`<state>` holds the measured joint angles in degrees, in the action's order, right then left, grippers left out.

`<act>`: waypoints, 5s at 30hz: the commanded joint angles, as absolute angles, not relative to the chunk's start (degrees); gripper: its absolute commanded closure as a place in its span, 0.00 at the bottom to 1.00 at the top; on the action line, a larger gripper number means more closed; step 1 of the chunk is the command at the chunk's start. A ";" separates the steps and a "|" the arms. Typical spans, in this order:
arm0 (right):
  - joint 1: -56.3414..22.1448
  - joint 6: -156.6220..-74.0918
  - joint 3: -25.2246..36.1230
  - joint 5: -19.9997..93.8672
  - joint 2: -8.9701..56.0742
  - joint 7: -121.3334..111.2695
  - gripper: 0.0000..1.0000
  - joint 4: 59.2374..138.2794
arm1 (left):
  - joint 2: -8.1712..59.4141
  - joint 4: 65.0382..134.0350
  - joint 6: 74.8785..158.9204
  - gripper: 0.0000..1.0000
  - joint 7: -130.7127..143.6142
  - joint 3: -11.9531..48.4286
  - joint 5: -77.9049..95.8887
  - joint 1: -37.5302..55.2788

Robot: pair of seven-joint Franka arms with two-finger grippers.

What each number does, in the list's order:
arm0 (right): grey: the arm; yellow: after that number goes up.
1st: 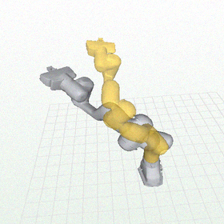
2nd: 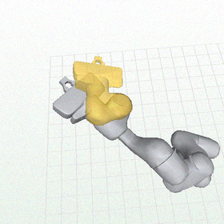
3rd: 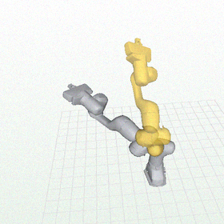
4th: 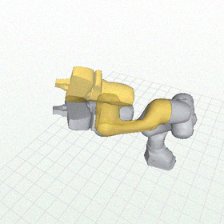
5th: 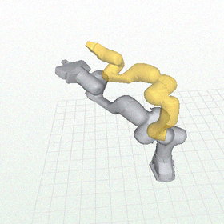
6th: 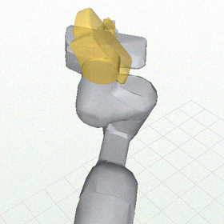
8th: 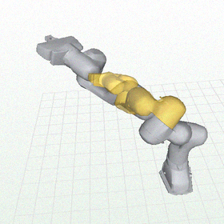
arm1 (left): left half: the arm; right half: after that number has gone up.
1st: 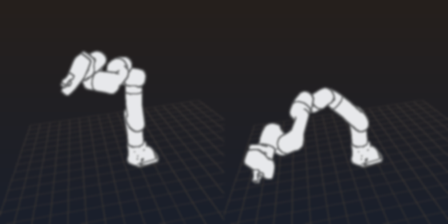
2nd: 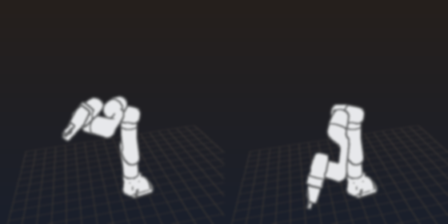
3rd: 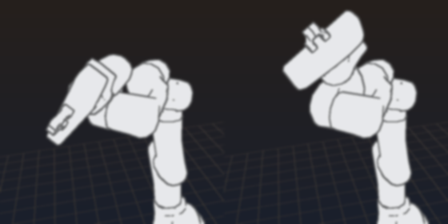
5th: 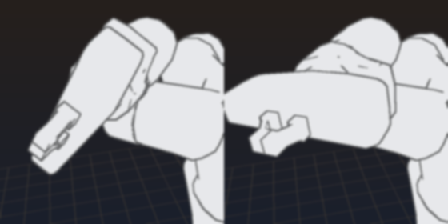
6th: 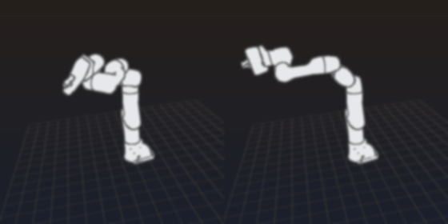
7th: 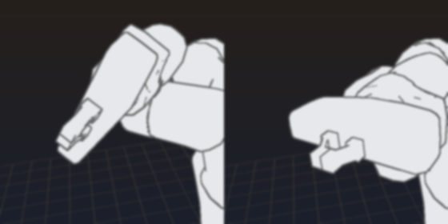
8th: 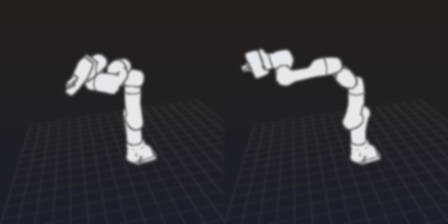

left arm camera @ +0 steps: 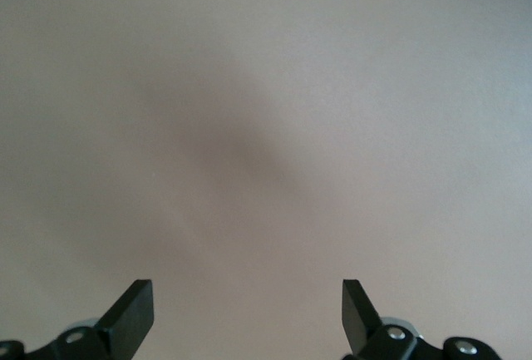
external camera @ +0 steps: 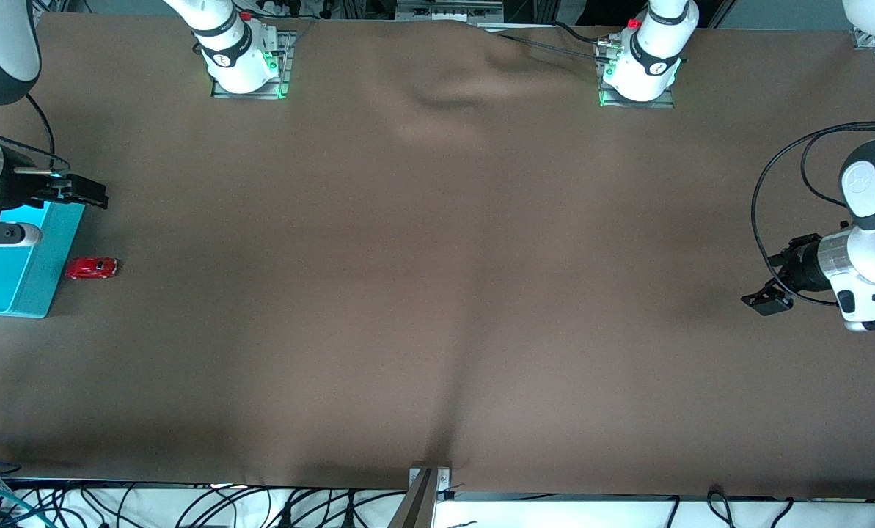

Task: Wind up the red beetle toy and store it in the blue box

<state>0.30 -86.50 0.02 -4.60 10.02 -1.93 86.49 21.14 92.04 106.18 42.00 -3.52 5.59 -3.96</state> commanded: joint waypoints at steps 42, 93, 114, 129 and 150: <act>3.78 -105.63 7.73 -4.75 13.18 16.43 0.00 100.36 | 19.87 74.36 91.76 0.00 4.92 -3.16 4.04 -4.31; 9.84 -147.38 14.06 -1.93 29.09 49.39 0.00 115.05 | 18.63 74.36 91.05 0.00 2.99 -2.02 5.01 -3.96; 11.60 -150.47 13.80 -1.93 31.73 49.39 0.91 115.22 | 18.54 74.36 90.97 0.00 2.99 -1.76 4.83 -3.96; 11.60 -149.68 11.43 -0.70 30.59 49.31 1.00 115.14 | 18.54 74.36 90.97 0.00 2.99 -1.76 4.83 -3.96; 10.20 -133.86 8.53 -4.48 24.44 43.34 1.00 112.50 | 18.63 74.36 90.97 0.00 2.99 -1.85 4.83 -3.96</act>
<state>10.27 -137.98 9.03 -2.28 26.61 46.31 113.36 19.10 74.69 91.98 4.10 -1.73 5.37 -4.05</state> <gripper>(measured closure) 0.542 0.000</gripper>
